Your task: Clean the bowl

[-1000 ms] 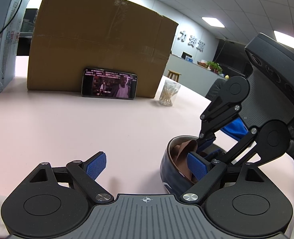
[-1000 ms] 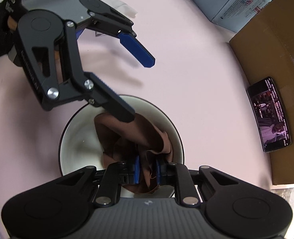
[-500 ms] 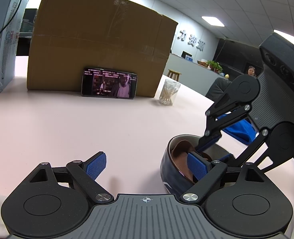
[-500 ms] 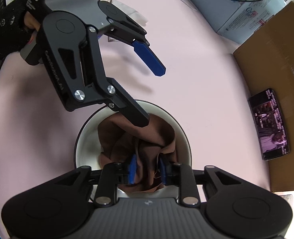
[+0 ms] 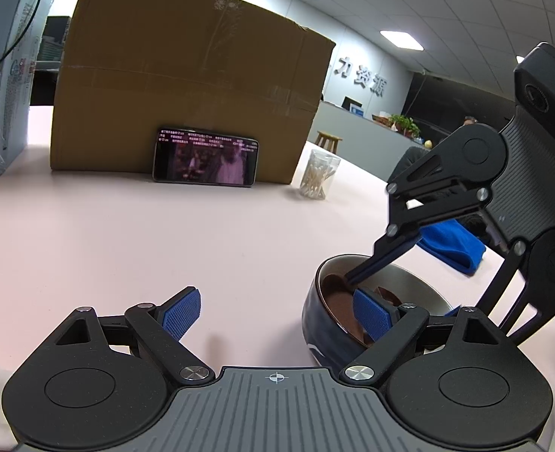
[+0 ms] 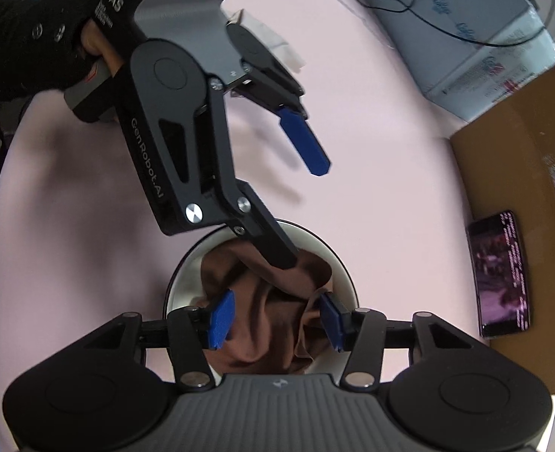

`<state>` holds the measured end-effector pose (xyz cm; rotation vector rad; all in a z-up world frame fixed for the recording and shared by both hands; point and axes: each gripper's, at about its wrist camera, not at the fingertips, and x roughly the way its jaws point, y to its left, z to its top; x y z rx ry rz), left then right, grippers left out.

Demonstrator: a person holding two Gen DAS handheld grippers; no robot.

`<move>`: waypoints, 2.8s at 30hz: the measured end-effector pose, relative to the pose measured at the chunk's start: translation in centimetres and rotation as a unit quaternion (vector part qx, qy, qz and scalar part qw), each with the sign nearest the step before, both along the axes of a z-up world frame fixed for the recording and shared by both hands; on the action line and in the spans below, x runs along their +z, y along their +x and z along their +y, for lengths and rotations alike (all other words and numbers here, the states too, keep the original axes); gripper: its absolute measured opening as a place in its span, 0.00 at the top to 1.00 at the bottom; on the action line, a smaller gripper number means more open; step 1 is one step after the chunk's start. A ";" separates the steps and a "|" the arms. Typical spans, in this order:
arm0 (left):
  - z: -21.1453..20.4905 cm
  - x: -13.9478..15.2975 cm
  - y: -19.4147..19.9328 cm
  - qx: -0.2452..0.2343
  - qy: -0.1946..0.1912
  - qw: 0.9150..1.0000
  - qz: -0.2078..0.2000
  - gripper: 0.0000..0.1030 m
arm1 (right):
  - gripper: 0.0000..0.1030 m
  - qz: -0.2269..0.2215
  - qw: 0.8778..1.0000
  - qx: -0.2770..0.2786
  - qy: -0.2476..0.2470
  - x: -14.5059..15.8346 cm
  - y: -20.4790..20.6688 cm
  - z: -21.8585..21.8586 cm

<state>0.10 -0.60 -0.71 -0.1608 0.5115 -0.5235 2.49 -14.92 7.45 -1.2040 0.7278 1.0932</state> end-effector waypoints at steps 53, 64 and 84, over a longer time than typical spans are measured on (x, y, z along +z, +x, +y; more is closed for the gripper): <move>0.0 0.0 0.1 -0.002 0.001 1.000 0.004 0.12 | 0.83 0.048 0.998 -0.045 -0.011 -0.6 0.9 -0.4; 0.0 -0.1 0.0 -0.003 0.002 1.000 0.003 0.12 | 0.82 0.053 0.997 -0.051 -0.026 -0.4 0.6 -0.8; 0.0 -0.1 -0.1 -0.003 0.002 1.000 0.003 0.12 | 0.81 0.054 0.996 -0.056 -0.030 -0.6 1.8 0.3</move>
